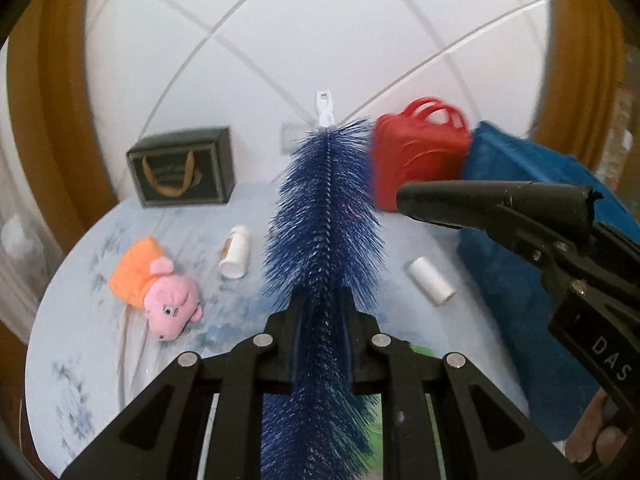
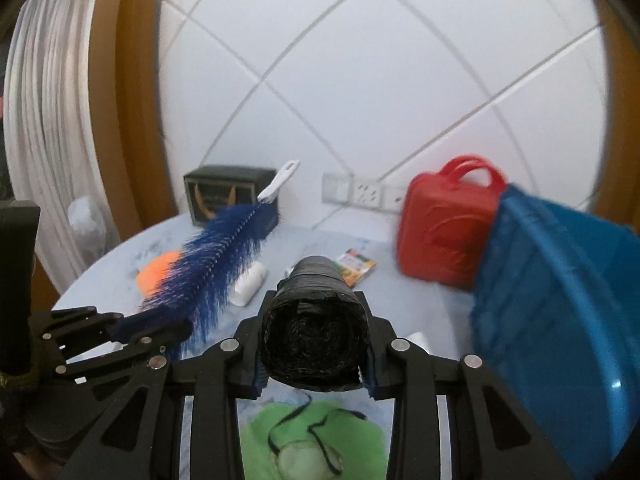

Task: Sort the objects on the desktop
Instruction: 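Carry the blue brush and black rolled bag over the crate and open both tools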

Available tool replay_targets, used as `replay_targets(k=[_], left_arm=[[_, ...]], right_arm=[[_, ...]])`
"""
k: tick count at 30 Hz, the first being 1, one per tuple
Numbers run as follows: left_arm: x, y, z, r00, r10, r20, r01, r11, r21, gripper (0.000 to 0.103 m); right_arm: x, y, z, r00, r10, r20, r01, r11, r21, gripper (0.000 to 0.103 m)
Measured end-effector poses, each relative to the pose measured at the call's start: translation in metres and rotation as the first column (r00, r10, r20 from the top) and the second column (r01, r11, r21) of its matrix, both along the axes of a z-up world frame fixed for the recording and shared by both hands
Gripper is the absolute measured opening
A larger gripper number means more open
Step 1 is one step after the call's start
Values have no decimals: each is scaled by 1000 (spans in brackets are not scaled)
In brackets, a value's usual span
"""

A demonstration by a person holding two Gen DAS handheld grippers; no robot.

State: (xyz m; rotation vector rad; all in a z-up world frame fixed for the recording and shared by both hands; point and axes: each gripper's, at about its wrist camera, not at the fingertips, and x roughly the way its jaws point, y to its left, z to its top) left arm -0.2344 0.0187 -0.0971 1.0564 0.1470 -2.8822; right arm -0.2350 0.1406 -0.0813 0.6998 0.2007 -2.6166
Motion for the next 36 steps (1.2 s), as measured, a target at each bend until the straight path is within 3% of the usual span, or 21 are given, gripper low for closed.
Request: replay_targets(k=[11, 17, 20, 29, 36], left_arm=[[61, 84, 65, 978, -188, -93, 188, 982, -11, 16], [71, 155, 94, 955, -263, -135, 262, 965, -27, 16], [73, 209, 107, 941, -293, -166, 292, 956, -33, 16], [55, 376, 116, 936, -301, -184, 304, 953, -8, 16], [29, 465, 106, 951, -285, -116, 284, 958, -27, 16]], right_arm=[[86, 74, 57, 975, -192, -108, 191, 981, -28, 34], [106, 140, 85, 954, -259, -151, 253, 966, -58, 34], [112, 186, 101, 940, -287, -185, 278, 958, -75, 34], [109, 355, 114, 934, -288, -211, 285, 957, -43, 34], [88, 432, 102, 948, -275, -158, 276, 961, -18, 34]])
